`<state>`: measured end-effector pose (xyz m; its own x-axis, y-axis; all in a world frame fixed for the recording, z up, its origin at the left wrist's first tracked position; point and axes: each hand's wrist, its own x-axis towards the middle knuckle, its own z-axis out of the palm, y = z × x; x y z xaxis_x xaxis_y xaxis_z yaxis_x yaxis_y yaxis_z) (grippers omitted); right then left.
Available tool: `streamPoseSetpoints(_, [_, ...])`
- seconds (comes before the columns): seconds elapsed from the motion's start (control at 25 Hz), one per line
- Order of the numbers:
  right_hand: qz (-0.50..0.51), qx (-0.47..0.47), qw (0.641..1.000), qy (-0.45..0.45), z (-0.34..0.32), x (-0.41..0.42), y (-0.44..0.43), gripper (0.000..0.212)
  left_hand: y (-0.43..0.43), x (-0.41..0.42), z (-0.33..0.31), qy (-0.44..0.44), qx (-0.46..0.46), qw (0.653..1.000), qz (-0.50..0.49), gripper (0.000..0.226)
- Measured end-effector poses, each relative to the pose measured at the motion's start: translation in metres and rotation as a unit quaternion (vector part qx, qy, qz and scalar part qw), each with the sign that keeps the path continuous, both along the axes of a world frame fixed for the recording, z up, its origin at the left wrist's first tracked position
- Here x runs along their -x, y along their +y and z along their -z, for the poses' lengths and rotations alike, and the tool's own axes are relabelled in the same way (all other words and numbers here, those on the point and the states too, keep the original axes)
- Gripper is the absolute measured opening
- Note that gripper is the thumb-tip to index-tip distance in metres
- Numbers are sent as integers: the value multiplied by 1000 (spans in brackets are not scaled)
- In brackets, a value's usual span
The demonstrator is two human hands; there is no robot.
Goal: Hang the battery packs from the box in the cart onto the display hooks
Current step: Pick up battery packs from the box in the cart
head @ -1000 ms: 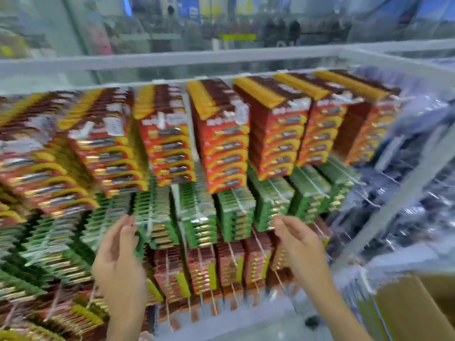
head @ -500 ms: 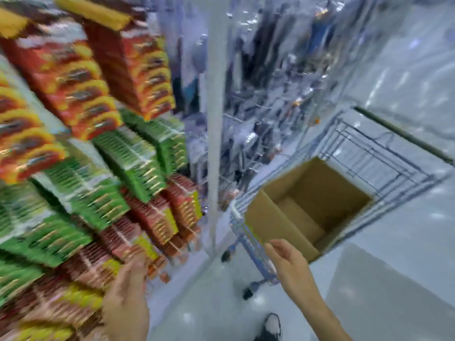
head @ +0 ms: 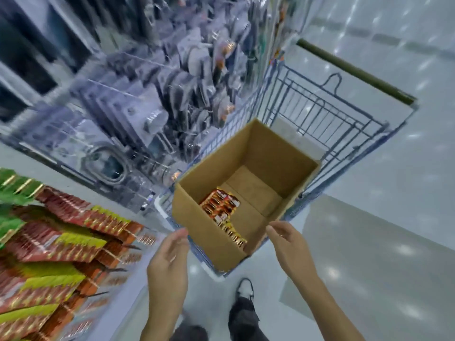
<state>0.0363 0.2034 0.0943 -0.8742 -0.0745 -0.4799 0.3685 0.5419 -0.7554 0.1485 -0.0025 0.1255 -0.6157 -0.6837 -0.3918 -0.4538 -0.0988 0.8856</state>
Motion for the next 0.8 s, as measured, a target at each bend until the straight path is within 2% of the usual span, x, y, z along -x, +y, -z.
streamPoseSetpoints(0.28, [10, -20, 998, -51, 26, 55, -12, 25, -3, 89, 25, -53, 33, 992, 113, 22])
streamPoseSetpoints(0.4, [14, -41, 996, -73, 30, 67, -27, 27, -25, 151, 48, -83, 54, 977, 187, 24])
streamPoseSetpoints(0.6, [-44, -93, 985, -141, 73, 103, -64, 26, -53, 256, 166, -240, 113, 910, 318, 31])
streamPoseSetpoints(0.8, [-166, -152, 943, -246, 149, 133, -92, 30, -56, 275, 277, -356, 104, 882, 291, 31])
